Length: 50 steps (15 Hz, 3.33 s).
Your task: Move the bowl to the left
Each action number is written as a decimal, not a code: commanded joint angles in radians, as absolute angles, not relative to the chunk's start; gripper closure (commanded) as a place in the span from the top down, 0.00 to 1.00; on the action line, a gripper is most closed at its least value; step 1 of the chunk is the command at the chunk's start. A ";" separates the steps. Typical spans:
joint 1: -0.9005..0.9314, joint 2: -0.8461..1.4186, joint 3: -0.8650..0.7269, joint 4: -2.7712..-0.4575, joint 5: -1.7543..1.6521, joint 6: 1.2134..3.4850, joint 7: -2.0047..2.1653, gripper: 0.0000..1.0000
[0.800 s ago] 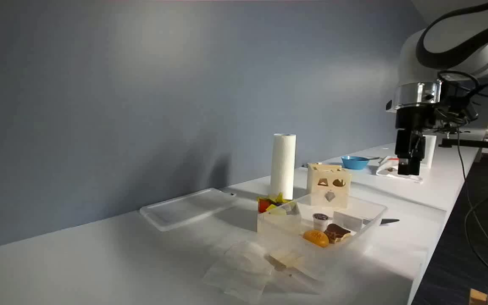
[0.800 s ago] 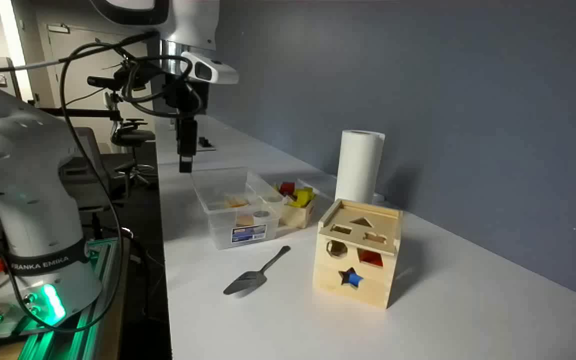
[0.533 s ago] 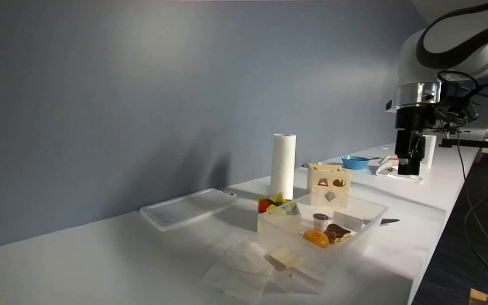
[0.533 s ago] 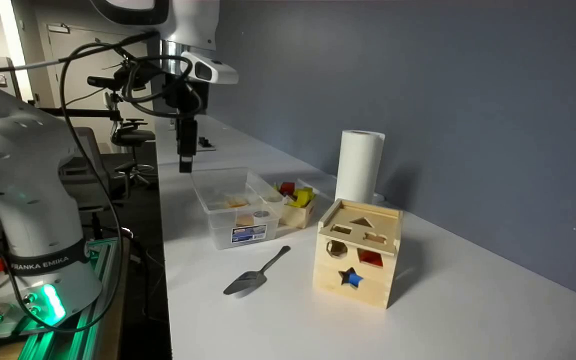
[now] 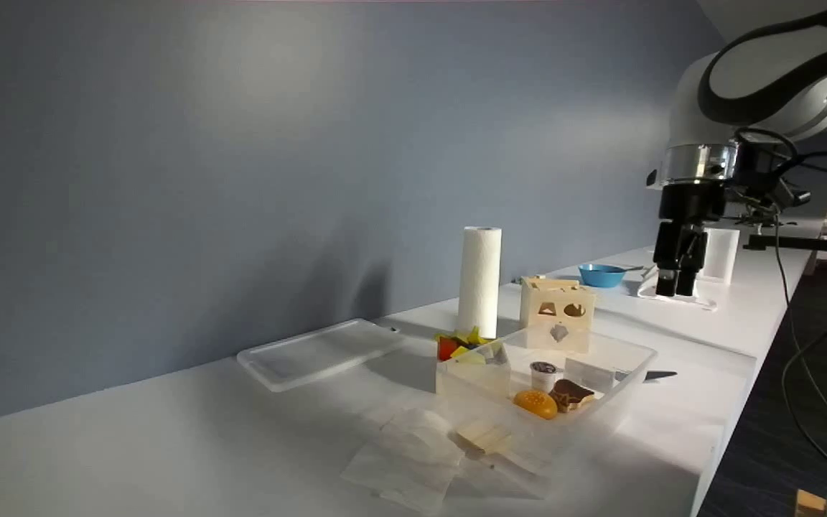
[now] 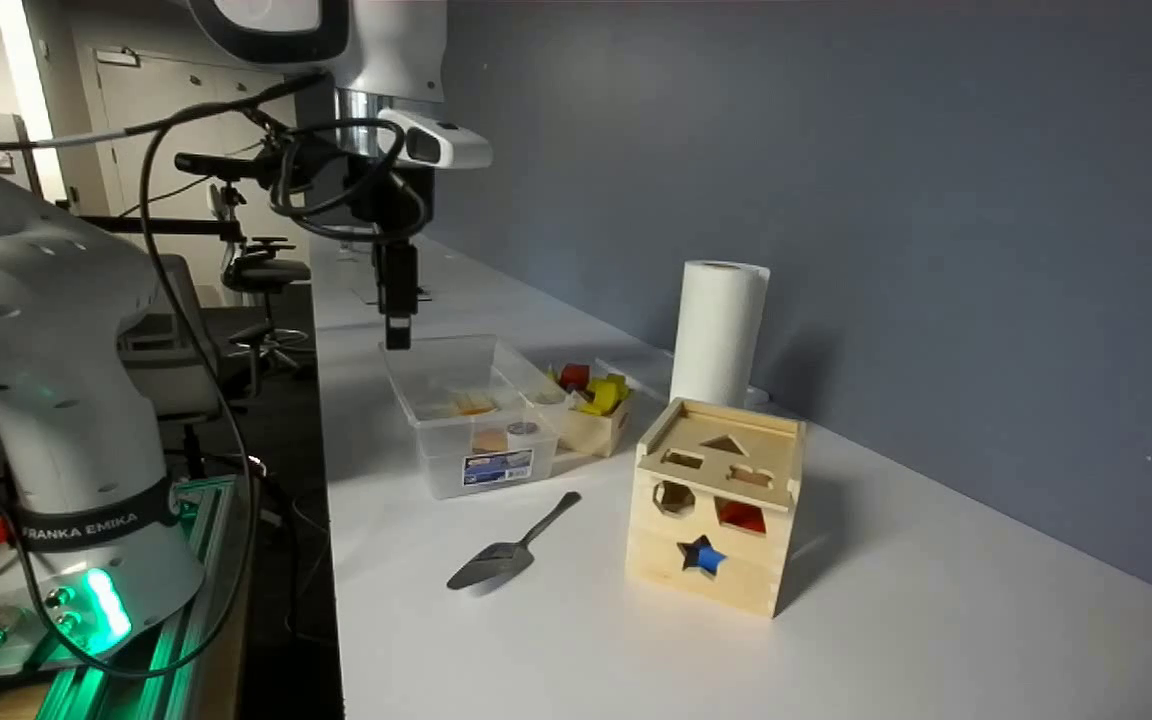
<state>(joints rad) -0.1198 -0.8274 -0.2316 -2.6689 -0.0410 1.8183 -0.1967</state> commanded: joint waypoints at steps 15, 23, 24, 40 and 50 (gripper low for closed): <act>-0.205 -0.520 -0.192 -2.743 -0.208 2.487 -0.218 0.32; -0.181 -0.413 -0.184 -2.745 -0.207 2.496 -0.237 0.00; -0.170 -0.404 -0.187 -2.745 -0.195 2.491 -0.246 0.00; 0.035 -0.342 -0.130 -2.743 0.038 2.493 -0.242 0.00; 0.096 -0.325 -0.067 -2.746 0.079 2.510 -0.236 0.00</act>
<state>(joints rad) 0.0716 -0.3687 -0.0915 -2.7417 0.0492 2.4854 -0.2367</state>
